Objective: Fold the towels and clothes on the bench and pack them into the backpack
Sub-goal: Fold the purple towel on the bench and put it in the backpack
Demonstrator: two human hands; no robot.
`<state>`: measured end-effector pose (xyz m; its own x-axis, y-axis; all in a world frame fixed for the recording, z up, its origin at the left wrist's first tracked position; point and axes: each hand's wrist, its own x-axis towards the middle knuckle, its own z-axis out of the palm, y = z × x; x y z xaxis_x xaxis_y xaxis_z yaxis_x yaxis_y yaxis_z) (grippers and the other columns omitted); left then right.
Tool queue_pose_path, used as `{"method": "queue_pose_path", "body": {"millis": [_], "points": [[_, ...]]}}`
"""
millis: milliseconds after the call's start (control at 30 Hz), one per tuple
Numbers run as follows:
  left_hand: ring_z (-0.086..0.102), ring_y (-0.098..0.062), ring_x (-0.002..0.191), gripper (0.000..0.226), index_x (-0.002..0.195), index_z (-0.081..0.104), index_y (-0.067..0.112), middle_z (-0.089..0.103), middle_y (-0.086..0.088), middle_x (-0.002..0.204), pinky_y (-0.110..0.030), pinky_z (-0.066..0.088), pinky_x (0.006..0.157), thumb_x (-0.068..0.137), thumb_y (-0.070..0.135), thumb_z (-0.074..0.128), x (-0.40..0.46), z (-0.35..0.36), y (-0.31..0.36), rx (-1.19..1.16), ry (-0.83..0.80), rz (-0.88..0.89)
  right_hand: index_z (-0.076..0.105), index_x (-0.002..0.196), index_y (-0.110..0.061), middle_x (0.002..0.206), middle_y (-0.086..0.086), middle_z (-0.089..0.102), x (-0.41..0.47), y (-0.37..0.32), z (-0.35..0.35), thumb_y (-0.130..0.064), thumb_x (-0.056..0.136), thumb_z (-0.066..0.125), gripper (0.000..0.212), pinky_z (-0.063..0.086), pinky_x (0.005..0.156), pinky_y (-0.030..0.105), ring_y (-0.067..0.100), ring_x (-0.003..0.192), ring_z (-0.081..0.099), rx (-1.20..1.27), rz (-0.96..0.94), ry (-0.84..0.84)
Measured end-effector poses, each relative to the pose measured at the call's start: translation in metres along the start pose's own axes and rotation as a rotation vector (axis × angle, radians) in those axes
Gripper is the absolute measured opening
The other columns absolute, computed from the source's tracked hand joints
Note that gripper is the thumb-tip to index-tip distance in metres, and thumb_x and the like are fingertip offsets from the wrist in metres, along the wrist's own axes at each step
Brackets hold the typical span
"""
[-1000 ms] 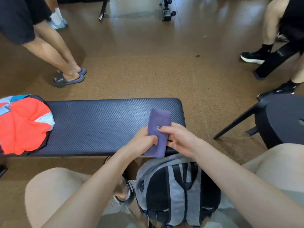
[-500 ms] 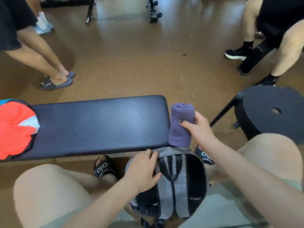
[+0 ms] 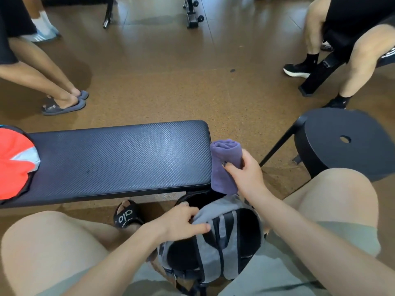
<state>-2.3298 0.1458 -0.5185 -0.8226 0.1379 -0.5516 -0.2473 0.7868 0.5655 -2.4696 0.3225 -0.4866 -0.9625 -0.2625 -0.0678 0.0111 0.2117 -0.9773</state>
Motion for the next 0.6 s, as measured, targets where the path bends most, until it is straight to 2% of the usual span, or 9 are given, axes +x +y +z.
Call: {"method": "queue_pose_path", "body": {"millis": [100, 167, 233, 300, 400, 433, 500, 567, 600], "points": [[0.051, -0.021, 0.082, 0.045, 0.078, 0.046, 0.020, 0.051, -0.005, 0.087, -0.039, 0.045, 0.076, 0.079, 0.059, 0.069, -0.022, 0.006, 0.011, 0.017, -0.139, 0.114, 0.062, 0.101, -0.024, 0.084, -0.008, 0.067, -0.014, -0.004, 0.006, -0.006, 0.083, 0.064, 0.026, 0.049, 0.072, 0.022, 0.001, 0.078, 0.062, -0.206, -0.088, -0.058], [0.052, -0.024, 0.080, 0.044, 0.081, 0.047, 0.017, 0.055, -0.006, 0.087, -0.043, 0.046, 0.075, 0.079, 0.054, 0.072, -0.035, 0.010, 0.016, 0.032, -0.179, 0.158, 0.054, 0.089, -0.025, 0.073, -0.007, 0.058, -0.031, -0.005, 0.014, -0.014, 0.081, 0.064, 0.017, 0.044, 0.064, 0.023, 0.001, 0.067, 0.053, -0.356, -0.188, -0.234], [0.052, -0.023, 0.076, 0.043, 0.083, 0.048, 0.017, 0.056, -0.005, 0.085, -0.043, 0.045, 0.070, 0.079, 0.052, 0.073, -0.045, 0.014, 0.017, 0.042, -0.170, 0.187, 0.047, 0.079, -0.026, 0.073, -0.007, 0.055, -0.048, -0.002, 0.026, -0.022, 0.077, 0.061, 0.015, 0.045, 0.063, 0.037, 0.014, 0.069, 0.054, -0.480, -0.255, -0.518], [0.051, -0.022, 0.075, 0.043, 0.084, 0.049, 0.017, 0.056, -0.006, 0.085, -0.040, 0.043, 0.066, 0.080, 0.052, 0.073, -0.052, 0.016, 0.017, 0.061, -0.139, 0.211, 0.042, 0.078, -0.028, 0.078, -0.005, 0.055, -0.059, 0.008, 0.039, -0.023, 0.078, 0.062, 0.020, 0.045, 0.064, 0.040, 0.023, 0.076, 0.057, -0.692, -0.271, -0.798], [0.051, -0.025, 0.073, 0.045, 0.085, 0.050, 0.014, 0.055, -0.009, 0.084, -0.040, 0.041, 0.062, 0.081, 0.052, 0.074, -0.057, 0.019, 0.018, 0.081, -0.121, 0.234, 0.059, 0.100, -0.020, 0.103, 0.005, 0.066, -0.063, 0.029, 0.062, -0.020, 0.090, 0.058, 0.010, 0.042, 0.069, 0.037, 0.031, 0.096, 0.064, -1.235, -0.307, -1.044], [0.051, -0.024, 0.072, 0.045, 0.084, 0.050, 0.013, 0.056, -0.009, 0.083, -0.039, 0.040, 0.061, 0.081, 0.052, 0.074, -0.057, 0.019, 0.018, 0.101, -0.112, 0.235, 0.064, 0.109, -0.018, 0.112, 0.007, 0.067, -0.062, 0.037, 0.070, -0.019, 0.093, 0.056, 0.017, 0.043, 0.071, 0.036, 0.030, 0.103, 0.065, -1.383, -0.256, -1.091], [0.050, -0.023, 0.072, 0.044, 0.082, 0.050, 0.014, 0.056, -0.009, 0.082, -0.039, 0.041, 0.062, 0.080, 0.052, 0.073, -0.058, 0.015, 0.017, 0.124, -0.090, 0.223, 0.066, 0.119, -0.013, 0.122, 0.008, 0.065, -0.058, 0.052, 0.083, -0.018, 0.097, 0.055, 0.025, 0.046, 0.075, 0.036, 0.030, 0.111, 0.064, -1.516, -0.071, -1.154], [0.052, -0.020, 0.075, 0.042, 0.082, 0.052, 0.016, 0.057, -0.006, 0.084, -0.041, 0.045, 0.067, 0.079, 0.053, 0.073, -0.059, 0.010, 0.014, 0.100, -0.079, 0.204, 0.066, 0.118, -0.009, 0.117, 0.008, 0.066, -0.051, 0.061, 0.093, -0.019, 0.098, 0.055, 0.025, 0.048, 0.076, 0.036, 0.030, 0.107, 0.063, -1.511, 0.090, -1.205], [0.053, -0.018, 0.076, 0.039, 0.083, 0.054, 0.018, 0.058, -0.003, 0.084, -0.041, 0.048, 0.069, 0.079, 0.053, 0.072, -0.060, 0.006, 0.012, 0.081, -0.075, 0.204, 0.066, 0.114, -0.009, 0.107, 0.006, 0.065, -0.048, 0.062, 0.095, -0.022, 0.099, 0.054, 0.023, 0.048, 0.076, 0.036, 0.029, 0.101, 0.063, -1.502, 0.142, -1.239]]}}
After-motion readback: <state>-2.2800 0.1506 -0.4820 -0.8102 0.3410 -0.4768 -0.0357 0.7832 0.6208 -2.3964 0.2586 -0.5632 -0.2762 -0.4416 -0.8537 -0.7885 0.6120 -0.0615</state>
